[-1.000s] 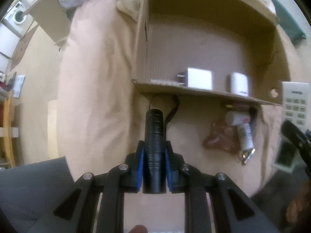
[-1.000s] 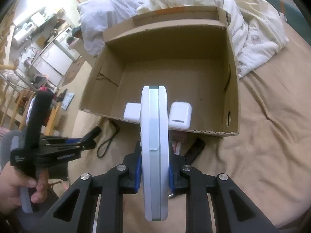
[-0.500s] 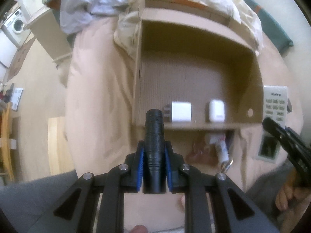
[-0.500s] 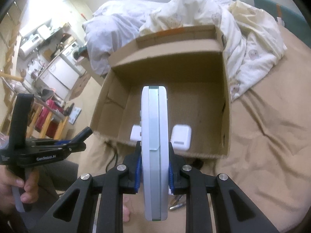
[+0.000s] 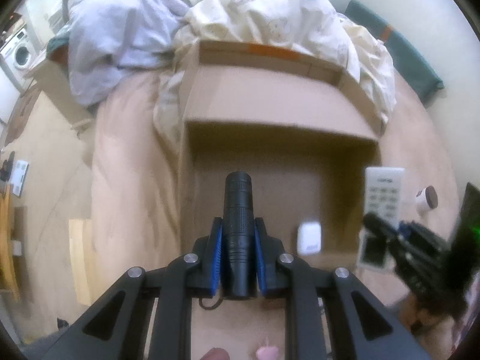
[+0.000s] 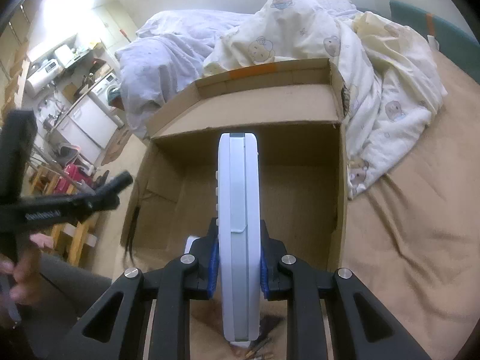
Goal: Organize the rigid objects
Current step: 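Lower the flashlight and remote into the box and open both grippers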
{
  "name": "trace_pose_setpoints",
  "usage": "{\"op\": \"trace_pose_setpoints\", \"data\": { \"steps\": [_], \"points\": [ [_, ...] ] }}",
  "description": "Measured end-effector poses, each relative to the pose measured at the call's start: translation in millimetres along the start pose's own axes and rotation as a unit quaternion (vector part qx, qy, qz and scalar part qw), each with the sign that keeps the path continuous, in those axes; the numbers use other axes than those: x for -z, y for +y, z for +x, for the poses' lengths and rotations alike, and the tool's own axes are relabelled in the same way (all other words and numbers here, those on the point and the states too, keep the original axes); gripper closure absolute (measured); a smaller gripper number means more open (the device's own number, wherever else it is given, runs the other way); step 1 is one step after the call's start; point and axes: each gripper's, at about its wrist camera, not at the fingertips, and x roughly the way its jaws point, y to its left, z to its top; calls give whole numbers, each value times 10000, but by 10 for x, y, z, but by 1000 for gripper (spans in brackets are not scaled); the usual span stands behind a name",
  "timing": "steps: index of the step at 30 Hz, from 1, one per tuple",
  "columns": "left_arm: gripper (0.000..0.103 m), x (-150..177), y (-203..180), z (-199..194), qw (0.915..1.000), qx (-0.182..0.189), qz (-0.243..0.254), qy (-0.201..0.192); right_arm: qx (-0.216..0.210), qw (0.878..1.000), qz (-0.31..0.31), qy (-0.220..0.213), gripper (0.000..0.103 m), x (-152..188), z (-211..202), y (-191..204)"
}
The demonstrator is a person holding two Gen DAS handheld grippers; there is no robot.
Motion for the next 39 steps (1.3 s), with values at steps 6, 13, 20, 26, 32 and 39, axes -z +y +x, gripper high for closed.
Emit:
{"op": "trace_pose_setpoints", "data": {
  "steps": [6,13,20,26,32,39],
  "points": [
    [86,-313,-98,96,9999,1,126,-60,51,10000,14,-8,80,-171,145,-67],
    [86,-335,-174,596,9991,-139,224,340,150,9998,86,139,80,-273,332,-155],
    [86,-185,-176,1065,9973,-384,319,547,285,9978,66,594,80,-249,626,-159],
    [86,-101,-95,1338,9950,-473,343,809,13,9965,106,834,80,-231,829,-139],
    [86,-54,-53,1446,9942,-490,325,899,37,9949,26,1006,80,-200,963,-97],
    [66,-23,-155,1422,9943,-449,467,849,125,9935,131,1122,80,-175,1034,-123]
  ]
}}
